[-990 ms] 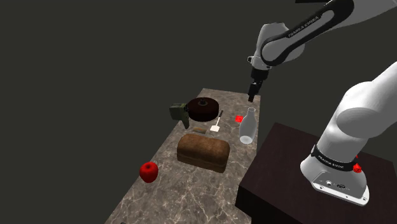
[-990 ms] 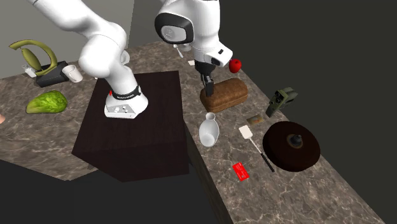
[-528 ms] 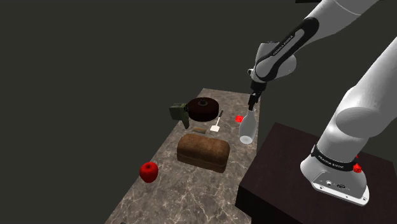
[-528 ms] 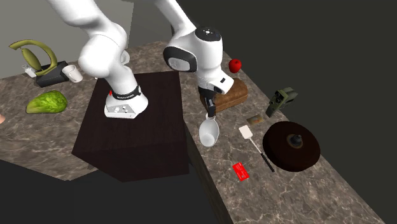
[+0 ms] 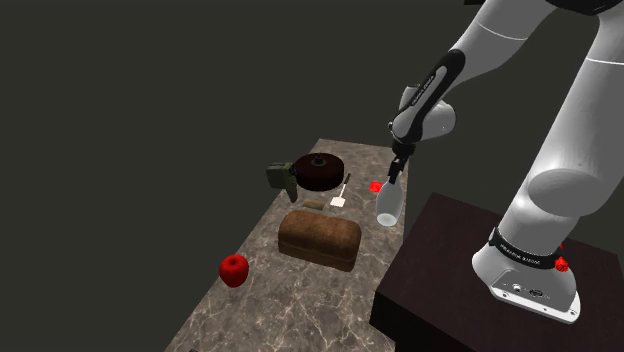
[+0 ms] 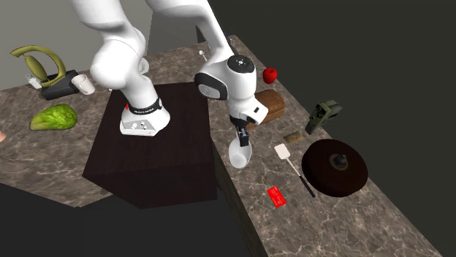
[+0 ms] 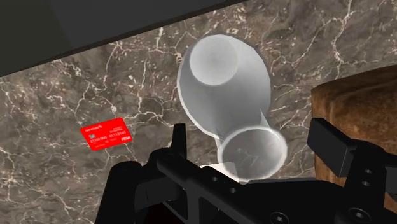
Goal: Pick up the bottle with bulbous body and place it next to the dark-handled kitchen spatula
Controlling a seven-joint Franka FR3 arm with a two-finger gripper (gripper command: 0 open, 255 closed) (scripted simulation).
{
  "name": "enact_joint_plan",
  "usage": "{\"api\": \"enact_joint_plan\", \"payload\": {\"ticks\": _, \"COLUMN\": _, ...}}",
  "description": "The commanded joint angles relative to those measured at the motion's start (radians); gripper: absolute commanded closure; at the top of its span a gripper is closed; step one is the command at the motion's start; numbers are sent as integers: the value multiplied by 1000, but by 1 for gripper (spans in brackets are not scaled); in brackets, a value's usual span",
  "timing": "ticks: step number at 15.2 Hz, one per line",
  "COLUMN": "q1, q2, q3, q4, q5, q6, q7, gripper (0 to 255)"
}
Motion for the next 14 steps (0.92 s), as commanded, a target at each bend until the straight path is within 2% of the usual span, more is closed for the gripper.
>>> {"api": "enact_joint_plan", "payload": {"ticks": 1, "q1": -1, "q2": 36, "q3": 8, "q4": 4, "q5": 39, "q6": 30, "q7": -29, "gripper": 0}}
{"api": "enact_joint_plan", "payload": {"ticks": 9, "q1": -3, "q2": 46, "q3": 13, "q4": 6, "q5": 50, "q6": 38, "q7": -38, "gripper": 0}}
{"api": "enact_joint_plan", "payload": {"ticks": 10, "q1": -3, "q2": 46, "q3": 13, "q4": 6, "q5": 50, "q6": 38, "q7": -38, "gripper": 255}}
{"api": "enact_joint_plan", "payload": {"ticks": 14, "q1": -3, "q2": 46, "q3": 13, "q4": 6, "q5": 50, "q6": 38, "q7": -37, "gripper": 255}}
